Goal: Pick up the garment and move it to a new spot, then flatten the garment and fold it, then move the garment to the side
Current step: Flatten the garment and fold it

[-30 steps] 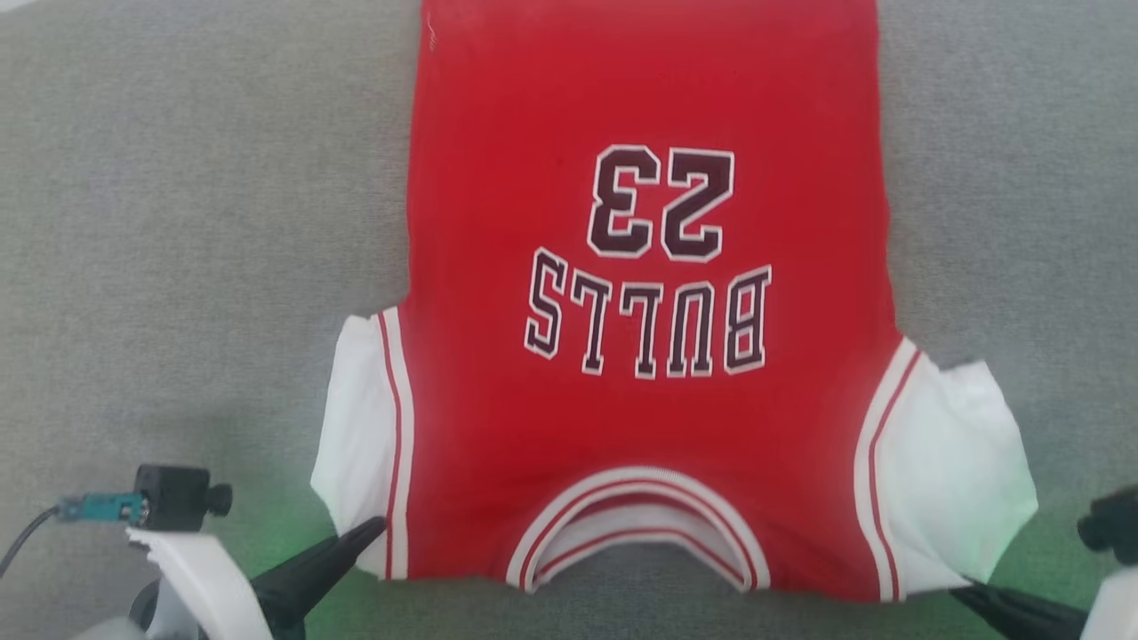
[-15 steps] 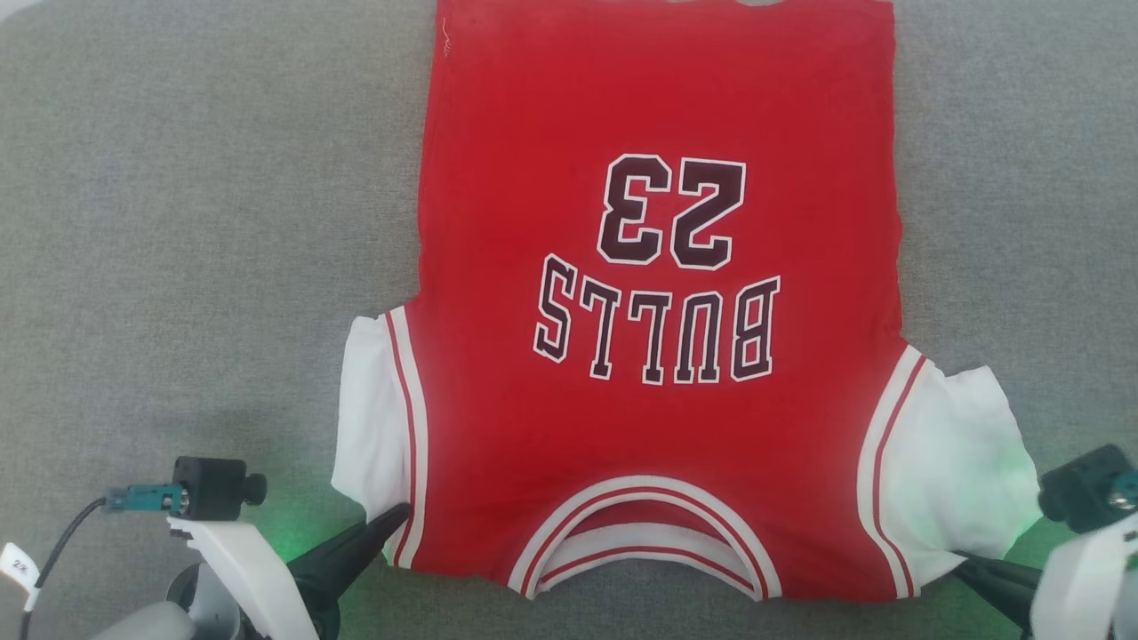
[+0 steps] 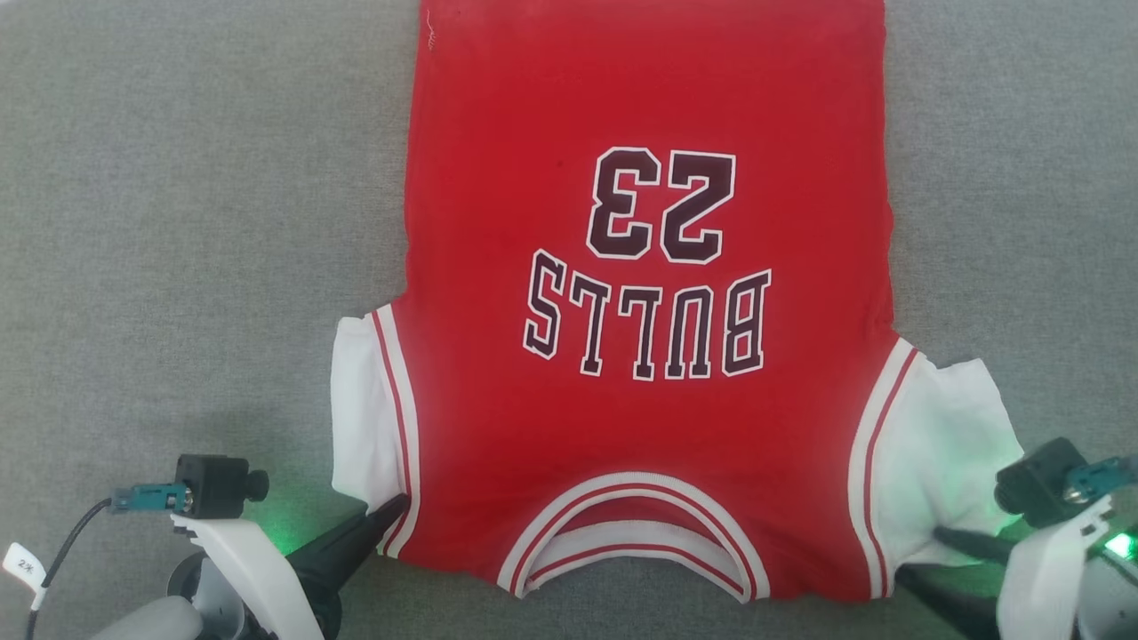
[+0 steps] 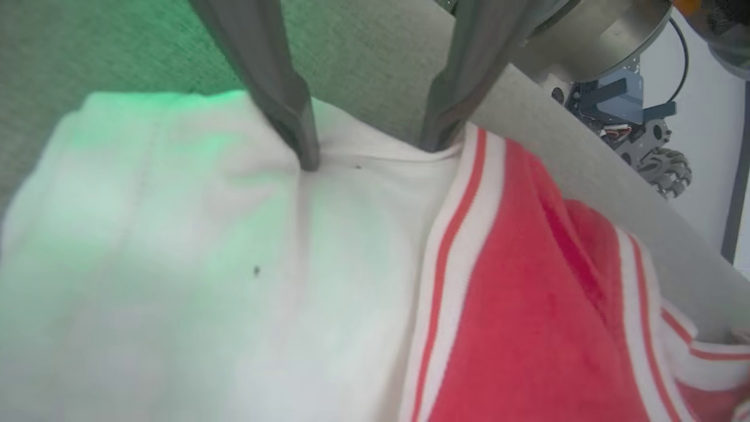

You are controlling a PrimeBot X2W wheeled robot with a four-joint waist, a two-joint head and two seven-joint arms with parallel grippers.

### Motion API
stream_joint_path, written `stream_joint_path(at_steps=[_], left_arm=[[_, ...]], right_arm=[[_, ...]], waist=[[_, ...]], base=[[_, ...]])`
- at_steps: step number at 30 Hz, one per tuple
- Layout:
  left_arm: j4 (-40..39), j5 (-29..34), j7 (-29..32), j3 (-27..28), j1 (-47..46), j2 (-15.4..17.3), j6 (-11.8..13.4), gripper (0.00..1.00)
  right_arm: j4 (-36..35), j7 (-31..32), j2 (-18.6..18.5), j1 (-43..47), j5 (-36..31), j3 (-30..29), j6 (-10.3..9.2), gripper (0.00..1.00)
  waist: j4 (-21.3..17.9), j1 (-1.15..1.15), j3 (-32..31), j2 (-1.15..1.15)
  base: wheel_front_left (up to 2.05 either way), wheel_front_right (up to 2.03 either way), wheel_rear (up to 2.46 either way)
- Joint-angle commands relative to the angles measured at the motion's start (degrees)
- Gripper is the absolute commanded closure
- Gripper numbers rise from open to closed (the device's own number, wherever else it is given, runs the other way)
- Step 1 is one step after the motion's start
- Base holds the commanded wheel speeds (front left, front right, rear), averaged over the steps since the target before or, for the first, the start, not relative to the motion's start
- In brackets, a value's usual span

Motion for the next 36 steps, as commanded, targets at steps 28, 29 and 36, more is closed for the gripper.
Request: stream_joint_path(at_steps=[28,29,36], left_arm=[[-1.8,6.4,-1.8,-1.7,-9.2,-9.1,1.2,1.00],[-1.9,6.4,-2.0,-1.8,-9.2,-9.4,1.2,1.00],[-2.2,6.3,-2.8,-4.0,-10.2,-10.3,1.3,1.00]], right_arm=[[30.4,25.6,4.1,-66.5,-12.3,-9.7,-0.20,0.00],[32.6,26.5,4.5,-68.1,-13.3,-9.7,-0.20,0.00],[42.8,30.1,6.6,-74.3,-18.2,-10.2,-0.20,0.00]], waist=[[11.5,0.01,14.7,-0.01],[11.9,0.01,15.1,-0.01],[14.1,0.01,17.3,-0.01]], base=[[0.00,0.00,0.00],[0.00,0.00,0.00],[0.00,0.00,0.00]])
